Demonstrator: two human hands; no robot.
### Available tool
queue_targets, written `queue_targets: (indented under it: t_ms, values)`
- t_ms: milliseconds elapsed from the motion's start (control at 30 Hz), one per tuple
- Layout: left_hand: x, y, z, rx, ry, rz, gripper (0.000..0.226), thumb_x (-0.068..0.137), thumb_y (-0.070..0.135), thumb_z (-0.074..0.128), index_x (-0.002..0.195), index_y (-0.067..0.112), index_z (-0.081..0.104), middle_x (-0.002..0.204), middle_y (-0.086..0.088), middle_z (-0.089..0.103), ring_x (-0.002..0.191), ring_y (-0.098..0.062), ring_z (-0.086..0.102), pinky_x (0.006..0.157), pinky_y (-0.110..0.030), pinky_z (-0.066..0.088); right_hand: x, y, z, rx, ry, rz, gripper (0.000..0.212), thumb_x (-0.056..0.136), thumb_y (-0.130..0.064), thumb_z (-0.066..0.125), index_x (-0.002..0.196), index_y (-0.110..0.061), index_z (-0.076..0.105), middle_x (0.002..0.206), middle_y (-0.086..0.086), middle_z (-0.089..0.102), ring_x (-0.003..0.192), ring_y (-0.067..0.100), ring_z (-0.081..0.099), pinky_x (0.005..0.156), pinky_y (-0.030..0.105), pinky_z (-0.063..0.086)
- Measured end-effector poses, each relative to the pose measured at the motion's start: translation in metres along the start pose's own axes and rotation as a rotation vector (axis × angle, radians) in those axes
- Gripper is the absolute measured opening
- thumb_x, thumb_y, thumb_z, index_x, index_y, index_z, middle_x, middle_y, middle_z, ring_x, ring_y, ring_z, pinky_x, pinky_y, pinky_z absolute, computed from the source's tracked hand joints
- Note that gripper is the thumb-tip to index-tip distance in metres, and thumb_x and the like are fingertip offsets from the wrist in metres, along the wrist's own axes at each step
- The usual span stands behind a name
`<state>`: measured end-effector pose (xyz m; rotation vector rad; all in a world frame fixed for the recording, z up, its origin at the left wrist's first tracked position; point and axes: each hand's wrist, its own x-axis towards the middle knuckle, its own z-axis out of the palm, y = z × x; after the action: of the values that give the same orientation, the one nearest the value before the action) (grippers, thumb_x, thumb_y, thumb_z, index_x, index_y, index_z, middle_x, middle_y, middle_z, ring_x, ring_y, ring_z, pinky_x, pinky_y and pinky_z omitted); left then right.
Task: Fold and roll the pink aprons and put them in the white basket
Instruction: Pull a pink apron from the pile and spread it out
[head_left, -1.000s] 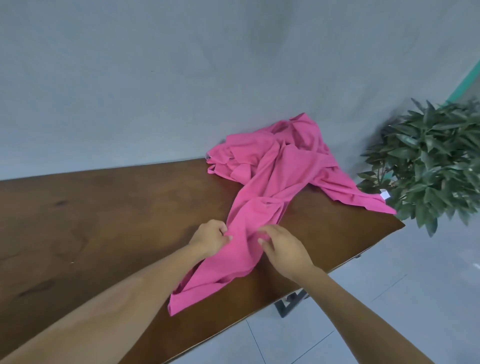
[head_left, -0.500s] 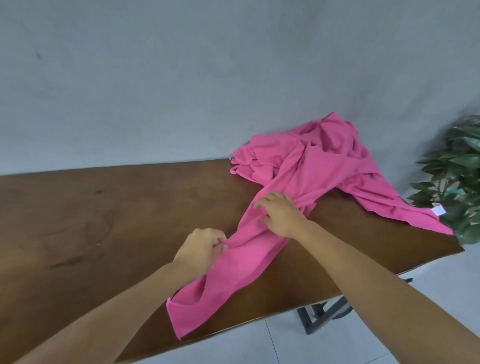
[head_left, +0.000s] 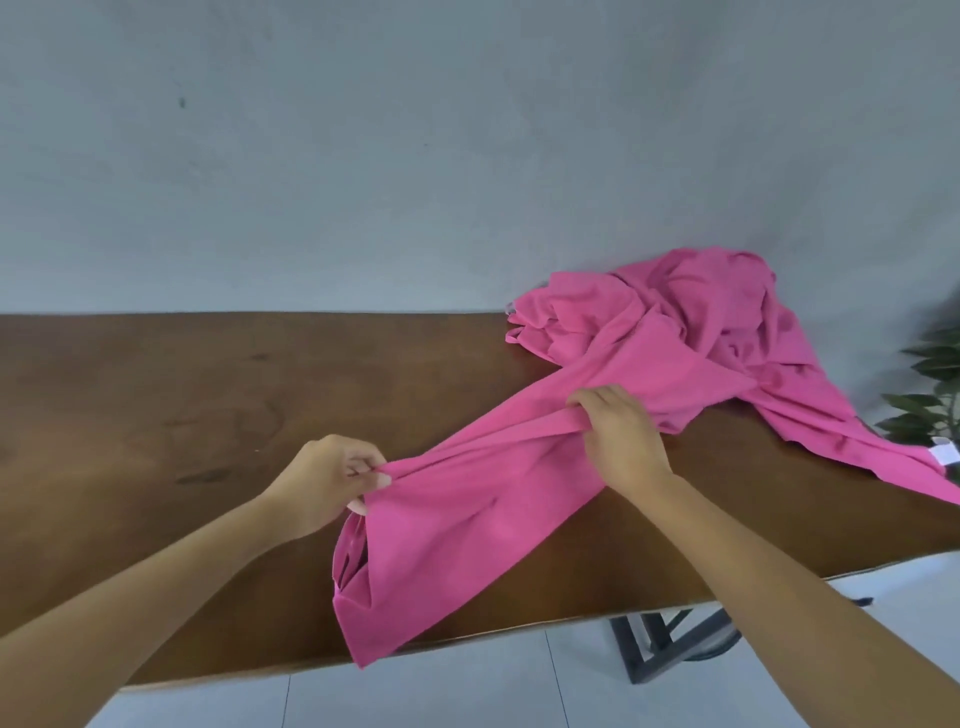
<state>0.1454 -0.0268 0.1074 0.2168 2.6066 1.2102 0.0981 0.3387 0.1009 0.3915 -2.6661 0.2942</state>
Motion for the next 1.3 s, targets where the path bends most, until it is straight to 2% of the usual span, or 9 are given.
queue_targets:
  t_ms: [233,467,567,767,900,1000,1067,1167,1300]
  values:
    - [-0.015,-0.056,-0.053,-0.055,0.152,-0.094,0.010,0.094,0.014,0.072,0.087,0.017,0.077,0.078,0.000,0.077,0.075,-0.019,0.076,0.089,-0.044,0.060,-0.016,-0.021,-0.010,-0.001,0.097,0.038,0.045,0.070,0.013,0.065,0.112,-0.005,0.068,0.106,0.011,0.071,0.102,0.034,0.064,0.089,0.048,0.054]
    - [-0.030,-0.102,-0.109,-0.188,0.296,-0.141,0.008,0.093,0.009,0.072,0.088,0.011,0.078,0.084,-0.008,0.077,0.090,-0.021,0.074,0.073,-0.021,0.061,-0.029,-0.056,-0.013,-0.083,0.282,0.107,0.026,0.080,0.007,0.065,0.103,-0.003,0.070,0.108,0.014,0.063,0.099,0.037,0.057,0.081,0.051,0.050]
    - [-0.041,-0.119,-0.130,-0.185,0.367,-0.135,0.009,0.094,0.011,0.072,0.087,0.015,0.077,0.083,-0.005,0.077,0.086,-0.017,0.073,0.080,-0.027,0.062,-0.037,-0.081,-0.009,-0.061,0.293,0.132,0.027,0.082,0.009,0.064,0.105,-0.001,0.071,0.108,0.016,0.062,0.098,0.037,0.059,0.078,0.050,0.053]
    - [-0.066,-0.152,-0.160,-0.078,0.617,-0.058,0.010,0.095,0.014,0.067,0.092,0.018,0.075,0.088,0.001,0.075,0.089,-0.016,0.066,0.074,-0.022,0.047,-0.062,-0.157,0.009,0.059,0.192,0.200,0.030,0.086,0.009,0.063,0.114,-0.002,0.070,0.105,0.014,0.072,0.091,0.034,0.070,0.077,0.043,0.058]
    - [-0.084,-0.184,-0.165,0.000,0.600,-0.040,0.016,0.098,0.022,0.062,0.085,0.016,0.069,0.083,0.001,0.071,0.084,-0.020,0.064,0.077,-0.035,0.048,-0.088,-0.202,0.024,0.264,0.112,0.401,0.016,0.096,-0.005,0.060,0.108,-0.010,0.068,0.089,0.001,0.071,0.074,0.021,0.066,0.069,0.029,0.046]
    - [-0.094,-0.213,-0.168,0.060,0.533,-0.005,0.022,0.098,0.026,0.064,0.078,0.016,0.065,0.072,-0.002,0.067,0.073,-0.022,0.062,0.070,-0.038,0.049,-0.113,-0.231,0.039,0.336,0.067,0.479,0.008,0.099,-0.011,0.059,0.094,-0.017,0.064,0.071,-0.004,0.065,0.061,0.015,0.059,0.057,0.032,0.043]
    - [-0.102,-0.231,-0.166,0.090,0.495,0.015,0.025,0.098,0.025,0.065,0.074,0.016,0.062,0.067,-0.002,0.063,0.067,-0.021,0.059,0.064,-0.034,0.045,-0.131,-0.245,0.048,0.357,0.035,0.492,0.016,0.101,-0.020,0.057,0.086,-0.022,0.057,0.063,-0.004,0.059,0.054,0.015,0.052,0.056,0.034,0.043]
    - [-0.118,-0.251,-0.159,0.121,0.521,0.087,0.030,0.097,0.021,0.067,0.070,0.014,0.056,0.067,-0.002,0.057,0.064,-0.020,0.053,0.060,-0.035,0.041,-0.155,-0.262,0.056,0.310,-0.070,0.498,0.020,0.104,-0.035,0.049,0.086,-0.027,0.051,0.061,-0.003,0.054,0.051,0.010,0.048,0.052,0.036,0.042]
    - [-0.140,-0.266,-0.152,0.123,0.537,0.119,0.039,0.097,0.022,0.066,0.065,0.014,0.046,0.061,-0.002,0.047,0.059,-0.019,0.044,0.057,-0.035,0.037,-0.181,-0.279,0.059,0.153,-0.164,0.433,0.022,0.105,-0.038,0.042,0.090,-0.024,0.050,0.065,-0.005,0.054,0.057,0.017,0.054,0.054,0.040,0.045]
